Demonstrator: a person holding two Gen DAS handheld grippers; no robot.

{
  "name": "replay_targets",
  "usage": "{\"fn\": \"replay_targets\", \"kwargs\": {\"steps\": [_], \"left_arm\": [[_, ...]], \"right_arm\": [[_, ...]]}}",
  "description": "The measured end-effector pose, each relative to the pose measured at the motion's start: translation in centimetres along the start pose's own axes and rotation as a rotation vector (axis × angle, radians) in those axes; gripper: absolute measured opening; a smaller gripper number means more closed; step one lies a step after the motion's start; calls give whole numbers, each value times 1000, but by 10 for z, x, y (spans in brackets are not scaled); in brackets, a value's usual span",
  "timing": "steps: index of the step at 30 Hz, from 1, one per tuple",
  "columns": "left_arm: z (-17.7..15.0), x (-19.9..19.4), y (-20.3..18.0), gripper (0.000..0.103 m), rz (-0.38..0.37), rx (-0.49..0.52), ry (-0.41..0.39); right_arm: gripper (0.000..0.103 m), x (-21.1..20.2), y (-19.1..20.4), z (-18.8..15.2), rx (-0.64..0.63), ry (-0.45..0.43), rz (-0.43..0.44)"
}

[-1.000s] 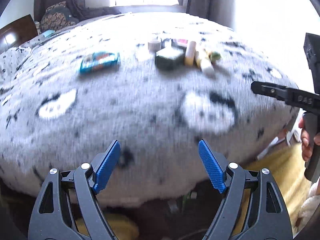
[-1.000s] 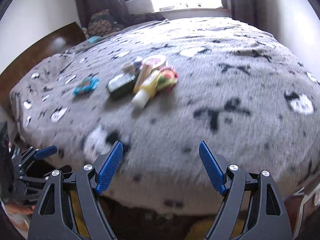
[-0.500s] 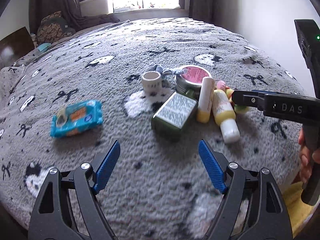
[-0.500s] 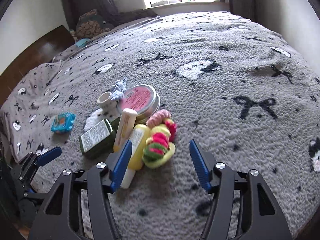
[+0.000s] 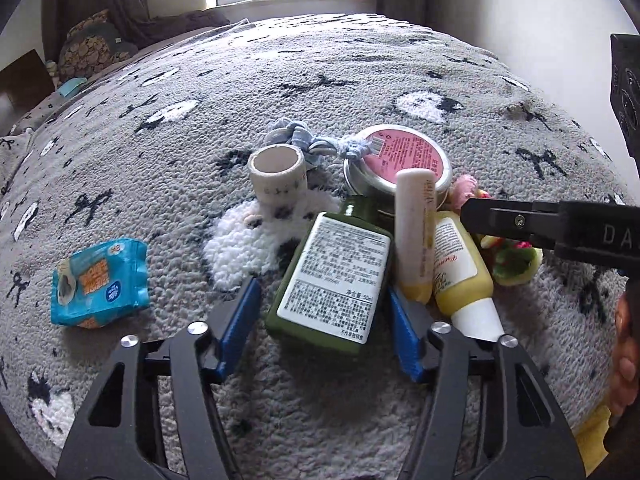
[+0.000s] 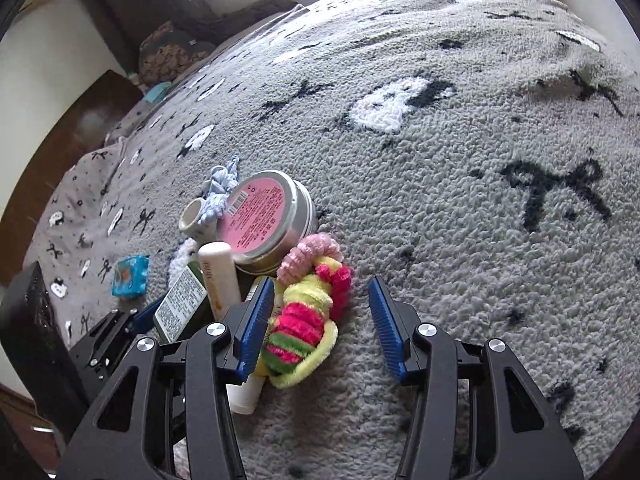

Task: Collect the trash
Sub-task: 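Grasp the colourful hair tie with the right gripper while the left gripper grasps the green bottle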

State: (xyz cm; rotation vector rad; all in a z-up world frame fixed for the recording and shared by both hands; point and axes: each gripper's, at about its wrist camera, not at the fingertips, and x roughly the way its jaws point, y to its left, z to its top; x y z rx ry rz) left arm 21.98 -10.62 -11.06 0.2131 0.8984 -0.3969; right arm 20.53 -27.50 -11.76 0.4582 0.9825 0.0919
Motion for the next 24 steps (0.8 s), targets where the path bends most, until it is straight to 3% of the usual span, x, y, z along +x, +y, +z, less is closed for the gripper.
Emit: {"fn": "replay_targets", "kwargs": {"steps": [1, 2, 7, 13, 17, 24], "left_arm": [[0, -1, 0, 47, -1, -1, 1], [1, -2, 0, 47, -1, -1, 3], [-3, -8, -3, 46, 12, 25, 13], [-10, -19, -3, 45, 27, 42, 20], [-13, -31, 5, 41, 31, 23, 4], [-13, -67, 14, 41, 44, 27, -62]], "right_arm": [[37, -1, 3, 0, -13, 1, 1], [34, -2, 5, -1, -22, 3, 8], [34, -2, 14, -6, -50, 24, 13], [36, -1, 21, -6, -76, 13, -47], [26, -3, 25, -8, -103, 9, -67], [24, -32, 45, -17, -224, -65, -119]]}}
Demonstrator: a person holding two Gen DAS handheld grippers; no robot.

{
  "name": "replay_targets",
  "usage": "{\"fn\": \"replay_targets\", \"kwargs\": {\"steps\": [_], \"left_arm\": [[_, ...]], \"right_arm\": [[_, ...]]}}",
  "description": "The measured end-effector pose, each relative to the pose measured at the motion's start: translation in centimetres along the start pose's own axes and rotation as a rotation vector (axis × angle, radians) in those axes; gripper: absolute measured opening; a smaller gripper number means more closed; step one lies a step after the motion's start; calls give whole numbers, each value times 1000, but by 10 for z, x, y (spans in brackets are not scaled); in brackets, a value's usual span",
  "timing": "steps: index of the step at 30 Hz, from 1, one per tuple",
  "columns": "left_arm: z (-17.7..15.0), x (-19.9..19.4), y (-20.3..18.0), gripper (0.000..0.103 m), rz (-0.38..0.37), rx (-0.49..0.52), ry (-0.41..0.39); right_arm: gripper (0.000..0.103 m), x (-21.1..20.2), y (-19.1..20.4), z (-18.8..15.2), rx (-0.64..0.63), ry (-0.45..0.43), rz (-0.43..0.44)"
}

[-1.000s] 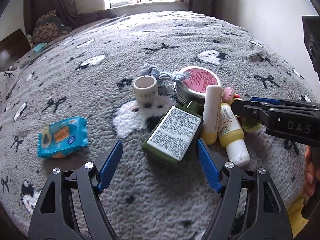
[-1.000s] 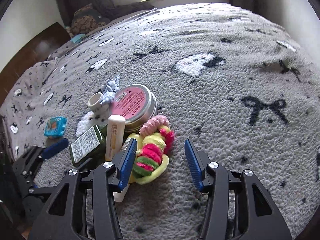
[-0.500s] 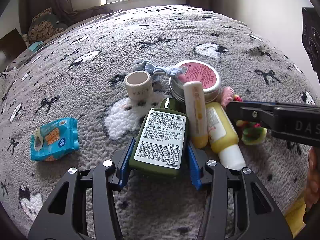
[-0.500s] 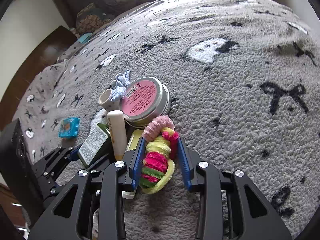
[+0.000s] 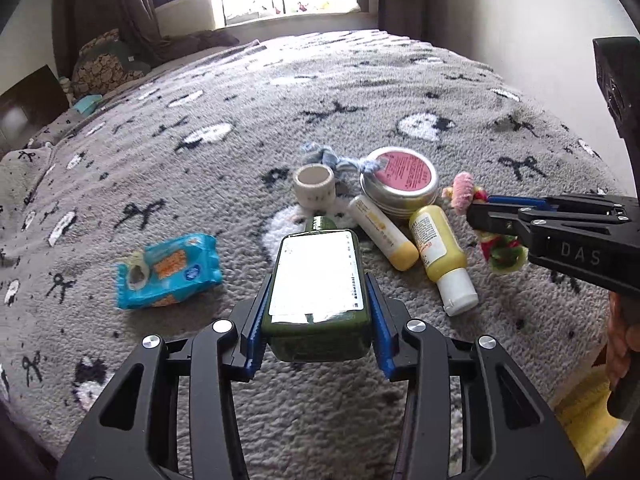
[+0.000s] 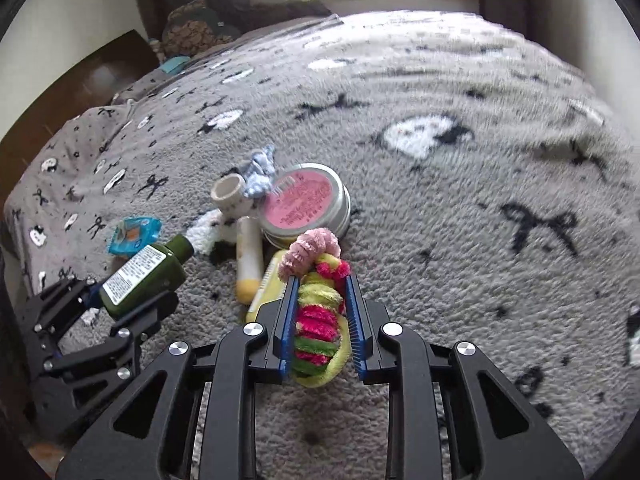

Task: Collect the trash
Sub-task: 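Grasp the colourful hair tie with the right gripper while the left gripper grasps the green bottle, then lower both held items below the bed edge and open both grippers over the bin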

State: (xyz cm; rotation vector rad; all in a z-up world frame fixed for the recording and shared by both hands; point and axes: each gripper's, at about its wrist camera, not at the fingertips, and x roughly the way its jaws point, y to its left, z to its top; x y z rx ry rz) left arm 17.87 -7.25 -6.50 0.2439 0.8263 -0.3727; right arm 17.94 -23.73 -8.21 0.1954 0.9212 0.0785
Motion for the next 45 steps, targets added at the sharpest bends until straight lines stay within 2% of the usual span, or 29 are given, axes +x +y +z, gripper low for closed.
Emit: {"fn": "replay_targets", "kwargs": {"steps": [5, 9, 16, 21, 28, 32, 40, 45], "left_arm": [[1, -34, 3, 41, -12, 7, -69], [-6, -67, 4, 41, -23, 11, -135], [-41, -121, -4, 41, -35, 42, -227], [-81, -142, -16, 41, -71, 54, -236], [-140, -142, -32, 41, -140, 38, -156], [-168, -132, -37, 41, -171, 16, -88], [-235, -78, -48, 41, -228, -34, 129], [-264, -43, -53, 41, -229, -44, 239]], "right_arm": [[24, -45, 16, 1, -101, -112, -77], [24, -86, 29, -8, -168, -209, -91], [24, -139, 45, -49, -252, -308, -48], [24, -158, 48, -87, -266, -329, 6], [24, -157, 52, -140, -260, -289, 26], [24, -143, 50, -168, -236, -223, 36], [24, -91, 37, -220, -159, -30, 66], [24, -61, 32, -245, -132, 65, 60]]}}
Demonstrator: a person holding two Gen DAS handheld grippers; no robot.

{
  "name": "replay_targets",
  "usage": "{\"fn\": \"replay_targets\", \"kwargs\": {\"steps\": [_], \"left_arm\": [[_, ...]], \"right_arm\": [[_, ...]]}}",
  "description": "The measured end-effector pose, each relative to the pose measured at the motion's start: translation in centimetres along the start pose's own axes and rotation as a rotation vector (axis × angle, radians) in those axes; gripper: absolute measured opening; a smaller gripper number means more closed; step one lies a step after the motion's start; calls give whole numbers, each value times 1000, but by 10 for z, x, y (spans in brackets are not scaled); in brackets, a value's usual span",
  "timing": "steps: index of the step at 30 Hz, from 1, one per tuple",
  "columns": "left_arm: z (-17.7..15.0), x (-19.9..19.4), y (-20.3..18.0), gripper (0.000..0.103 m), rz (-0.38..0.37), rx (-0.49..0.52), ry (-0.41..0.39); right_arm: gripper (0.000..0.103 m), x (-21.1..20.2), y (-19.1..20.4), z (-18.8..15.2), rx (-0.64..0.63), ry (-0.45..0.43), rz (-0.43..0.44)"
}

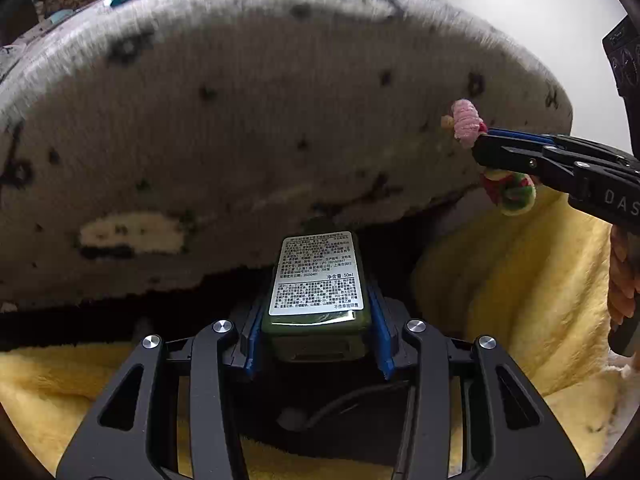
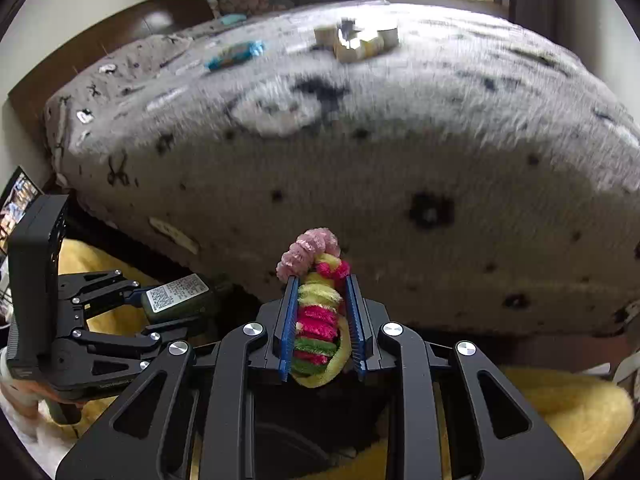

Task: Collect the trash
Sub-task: 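Lower both held items below the bed edge and open both grippers over the bin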

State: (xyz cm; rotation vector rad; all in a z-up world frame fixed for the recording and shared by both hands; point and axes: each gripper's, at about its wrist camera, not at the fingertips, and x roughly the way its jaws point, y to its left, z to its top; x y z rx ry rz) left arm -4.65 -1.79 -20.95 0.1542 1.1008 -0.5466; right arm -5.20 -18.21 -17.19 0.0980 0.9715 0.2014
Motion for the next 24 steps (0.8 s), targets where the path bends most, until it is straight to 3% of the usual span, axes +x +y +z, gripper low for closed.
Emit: {"fn": "replay_targets", "kwargs": {"steps": [13, 24], "left_arm": [[-15, 64, 8, 41, -40, -33, 157], [-28, 86, 9, 41, -52, -43, 236]], "right_arm": [[24, 73, 4, -36, 55, 197, 22], [29, 91, -7, -42, 105, 263, 41]]}}
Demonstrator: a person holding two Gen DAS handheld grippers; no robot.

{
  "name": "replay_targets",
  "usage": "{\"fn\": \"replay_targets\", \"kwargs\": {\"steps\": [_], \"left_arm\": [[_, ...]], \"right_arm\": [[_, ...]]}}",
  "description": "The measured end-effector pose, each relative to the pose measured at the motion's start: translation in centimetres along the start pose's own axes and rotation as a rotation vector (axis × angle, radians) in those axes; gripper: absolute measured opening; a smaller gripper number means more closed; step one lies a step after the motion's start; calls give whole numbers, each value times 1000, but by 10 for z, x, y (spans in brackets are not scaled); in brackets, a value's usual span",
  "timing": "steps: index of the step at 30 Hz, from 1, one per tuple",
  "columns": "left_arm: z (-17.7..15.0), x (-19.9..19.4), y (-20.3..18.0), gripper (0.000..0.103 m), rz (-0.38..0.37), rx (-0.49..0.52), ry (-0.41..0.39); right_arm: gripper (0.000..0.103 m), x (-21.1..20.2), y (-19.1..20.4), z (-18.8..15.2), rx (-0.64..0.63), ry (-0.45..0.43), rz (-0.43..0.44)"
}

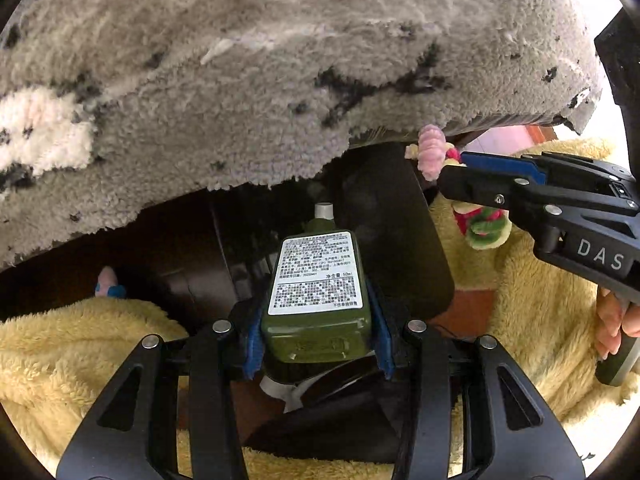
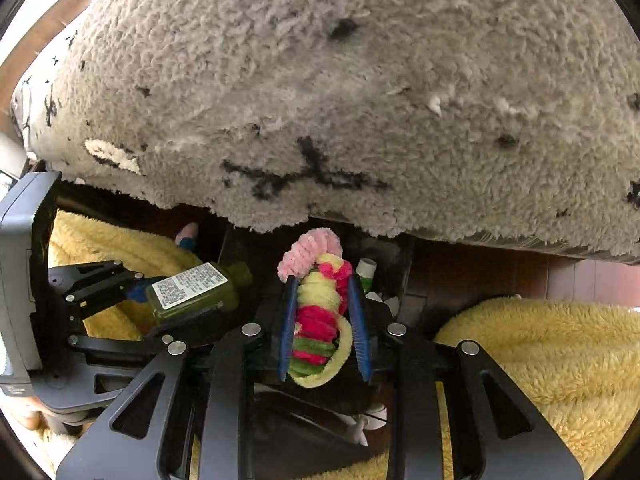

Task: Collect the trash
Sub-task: 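Lower both held items below the bed edge and open both grippers over the bin, then raise both open tools back above the bed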

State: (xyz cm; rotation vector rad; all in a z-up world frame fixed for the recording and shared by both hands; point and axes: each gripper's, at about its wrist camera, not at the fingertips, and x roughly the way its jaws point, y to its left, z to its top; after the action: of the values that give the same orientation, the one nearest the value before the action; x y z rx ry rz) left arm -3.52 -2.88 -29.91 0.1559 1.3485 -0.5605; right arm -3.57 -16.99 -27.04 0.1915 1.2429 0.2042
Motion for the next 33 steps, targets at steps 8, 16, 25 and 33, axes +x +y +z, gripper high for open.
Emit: {"fn": "replay_targets", "kwargs": {"steps": [8, 16, 25, 33], "left_arm": [[6, -15, 4, 67, 31, -11, -36], [12, -53, 12, 83, 88, -39, -129], [37, -150, 20, 86, 159, -28, -360], [91, -194, 36, 86, 276, -22, -520]], "right_arm": [[65, -3, -6, 8, 48, -29, -31], [87, -40, -16, 16, 72, -126, -47], [88, -130, -3, 56, -25, -353, -68], [88, -153, 7, 129, -84, -459, -136]]}}
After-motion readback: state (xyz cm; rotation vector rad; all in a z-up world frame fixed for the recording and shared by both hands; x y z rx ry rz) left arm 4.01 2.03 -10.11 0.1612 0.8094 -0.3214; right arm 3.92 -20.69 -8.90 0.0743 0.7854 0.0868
